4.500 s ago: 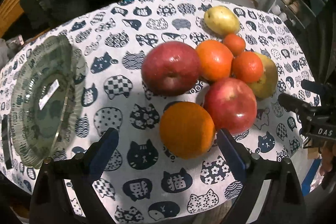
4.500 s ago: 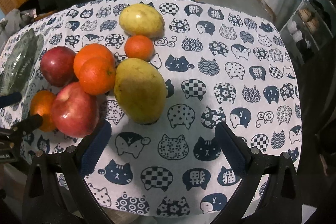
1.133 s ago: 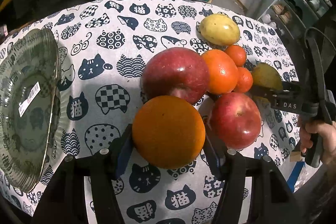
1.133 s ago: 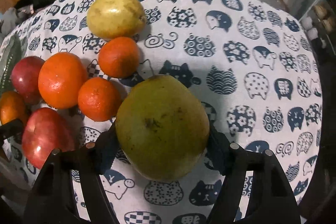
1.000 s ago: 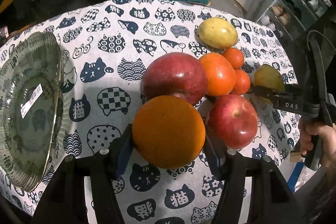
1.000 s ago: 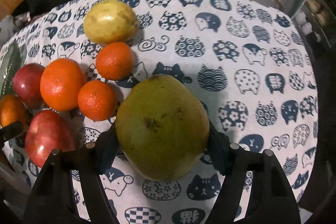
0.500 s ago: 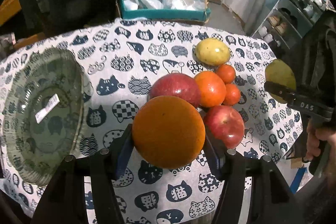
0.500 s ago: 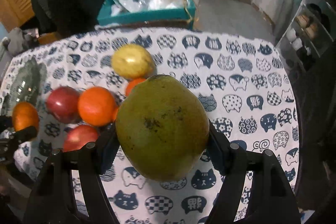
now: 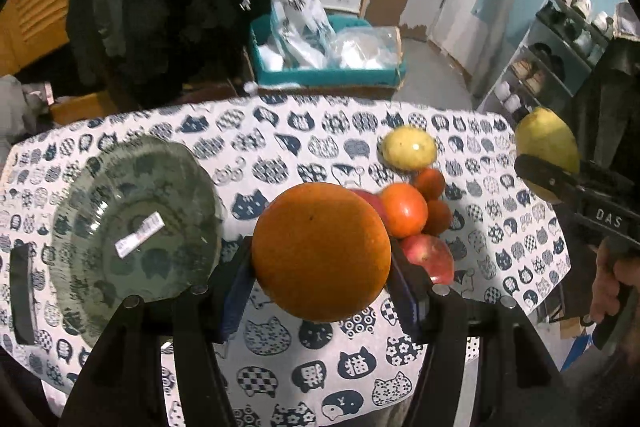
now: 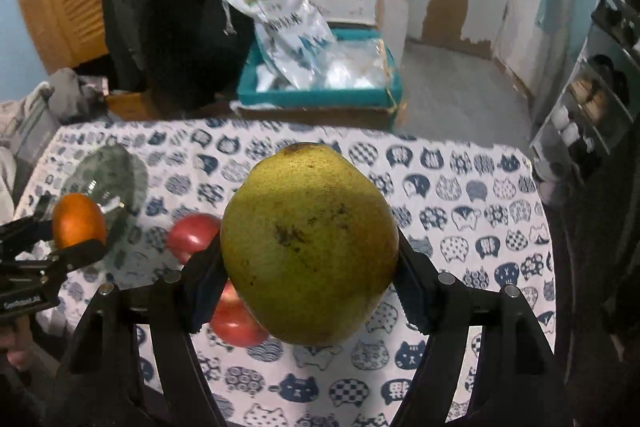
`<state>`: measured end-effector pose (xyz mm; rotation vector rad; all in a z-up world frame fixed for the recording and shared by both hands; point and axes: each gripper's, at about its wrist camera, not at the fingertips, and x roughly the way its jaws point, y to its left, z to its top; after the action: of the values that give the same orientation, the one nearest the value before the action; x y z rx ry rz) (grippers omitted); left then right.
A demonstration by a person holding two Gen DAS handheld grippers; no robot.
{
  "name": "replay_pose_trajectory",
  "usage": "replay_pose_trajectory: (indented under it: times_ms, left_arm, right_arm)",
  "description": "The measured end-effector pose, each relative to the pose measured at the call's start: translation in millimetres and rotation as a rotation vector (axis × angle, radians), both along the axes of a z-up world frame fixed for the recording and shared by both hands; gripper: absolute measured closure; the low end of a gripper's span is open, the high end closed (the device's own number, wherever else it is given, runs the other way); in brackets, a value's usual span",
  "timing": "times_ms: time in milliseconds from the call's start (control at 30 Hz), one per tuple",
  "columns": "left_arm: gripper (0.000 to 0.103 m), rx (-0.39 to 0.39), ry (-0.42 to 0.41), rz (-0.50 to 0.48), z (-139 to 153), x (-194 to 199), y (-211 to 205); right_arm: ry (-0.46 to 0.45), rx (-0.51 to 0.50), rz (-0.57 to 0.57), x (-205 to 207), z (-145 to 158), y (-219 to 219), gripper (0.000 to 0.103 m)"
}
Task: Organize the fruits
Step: 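Lift the orange with the left tool while the right tool carries the green-yellow fruit toward the bowl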
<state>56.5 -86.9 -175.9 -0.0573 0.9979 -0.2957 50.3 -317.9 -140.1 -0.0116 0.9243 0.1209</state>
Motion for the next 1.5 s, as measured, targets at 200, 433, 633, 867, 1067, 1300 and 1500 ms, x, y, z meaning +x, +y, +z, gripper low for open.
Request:
replay_pose_trajectory:
  times_ms: [200, 433, 633, 867, 1067, 1300, 1500]
  left_arm:
    - [0.04, 0.02, -0.061, 0.029, 22.0, -1.5, 17.7]
    - [0.04, 0.005, -0.086, 0.084, 39.4, -2.5, 48.1]
    - [0.04, 0.008, -0.12, 0.139, 50.4, -2.1, 78.1]
    - [0.04, 0.017, -0.129, 0.199, 50.7, -2.7, 111.7]
    - [0.04, 0.01, -0.098, 0.245, 40.5, 0.2, 140.1]
    - [0.04, 0.035, -0.054, 0.288, 20.2, 9.1, 169.1]
    - [0.04, 0.057, -0.001, 0.323, -3.3, 20.0, 189.1]
  right_arm:
    - [-0.041, 0.015, 0.033, 0.1, 20.4, 19.9, 0.03]
    - [-0.077, 0.029, 0.07, 4.4, 39.8, 46.4, 0.03]
    - [-0.09, 0.034, 0.117, 11.3, 50.0, 77.9, 0.03]
    - [-0.087, 0.049, 0.186, 22.3, 55.7, 123.1, 0.03]
    - [-0.055, 0.07, 0.243, 34.4, 48.5, 163.7, 0.03]
    - [0.005, 0.068, 0.305, 48.1, 28.3, 210.3, 0.03]
    - [0.06, 0.047, 0.346, 62.9, 1.7, 245.3, 0.03]
